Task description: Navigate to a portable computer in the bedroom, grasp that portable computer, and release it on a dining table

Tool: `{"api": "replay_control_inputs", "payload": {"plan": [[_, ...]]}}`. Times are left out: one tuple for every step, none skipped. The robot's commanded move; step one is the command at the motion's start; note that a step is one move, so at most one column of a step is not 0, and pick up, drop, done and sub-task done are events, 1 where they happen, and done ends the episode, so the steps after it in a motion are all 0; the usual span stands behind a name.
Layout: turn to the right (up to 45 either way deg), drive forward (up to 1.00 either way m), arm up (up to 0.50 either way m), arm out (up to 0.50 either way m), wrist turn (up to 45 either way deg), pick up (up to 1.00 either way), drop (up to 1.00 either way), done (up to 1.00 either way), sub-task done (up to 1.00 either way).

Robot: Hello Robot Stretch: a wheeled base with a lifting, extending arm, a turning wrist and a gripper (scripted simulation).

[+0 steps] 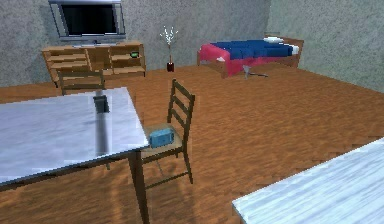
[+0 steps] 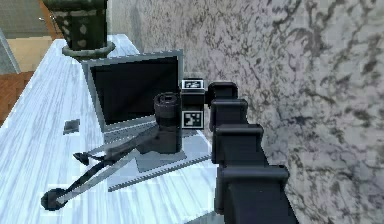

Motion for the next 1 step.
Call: {"api": "replay_control_inputs", "payload": {"plan": [[0.0, 0.00, 0.00, 0.00, 21.0, 0.00, 0.00, 0.00, 0.00]]}}
